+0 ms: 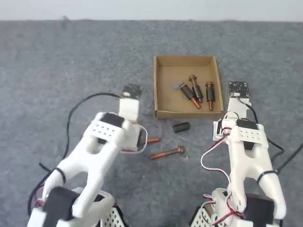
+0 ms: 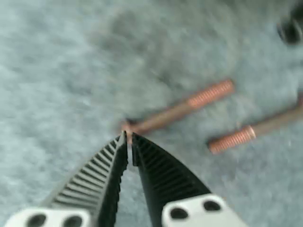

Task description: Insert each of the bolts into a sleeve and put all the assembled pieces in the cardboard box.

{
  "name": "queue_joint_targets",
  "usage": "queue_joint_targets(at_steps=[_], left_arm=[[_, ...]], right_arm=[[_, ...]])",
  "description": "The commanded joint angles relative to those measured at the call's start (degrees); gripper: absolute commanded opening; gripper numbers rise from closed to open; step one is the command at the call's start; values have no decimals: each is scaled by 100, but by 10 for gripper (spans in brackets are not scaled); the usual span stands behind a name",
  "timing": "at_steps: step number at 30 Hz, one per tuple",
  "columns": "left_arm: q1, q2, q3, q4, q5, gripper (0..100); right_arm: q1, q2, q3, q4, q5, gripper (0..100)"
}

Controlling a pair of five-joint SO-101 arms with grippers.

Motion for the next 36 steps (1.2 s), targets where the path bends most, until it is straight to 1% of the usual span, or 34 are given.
queue_joint_targets(at_steps=[1, 3, 5, 10, 12, 15, 19, 24, 30, 33, 36], left_arm=[[352, -897, 224, -44, -167, 9], [369, -1090, 338, -53, -158, 10], [396, -993, 409, -70, -158, 10], [387, 44, 435, -563, -158, 10], [369, 484, 224, -624, -149, 10], [237, 897, -171, -484, -44, 10], [-105, 1108, -435, -501, 246, 10], [-404, 1310, -725, -668, 264, 11], [-659, 1846, -1402, -835, 1073, 12], [-651, 2224, -1868, -835, 1240, 12], [-615, 2479, -2229, -826, 1231, 12]], right_arm=[[66, -286, -18, -84, -53, 6], [66, -286, -18, -84, -53, 6], [57, -286, -18, -84, -53, 6], [57, -286, -9, -84, -53, 6], [57, -286, -9, -75, -53, 6], [57, -286, -9, -57, -53, 6], [57, -286, -9, -48, -53, 6], [57, -286, -9, -48, -53, 6], [57, -286, -9, -48, -53, 6], [57, -286, -9, -48, -53, 6], [57, -286, -9, -48, -53, 6]])
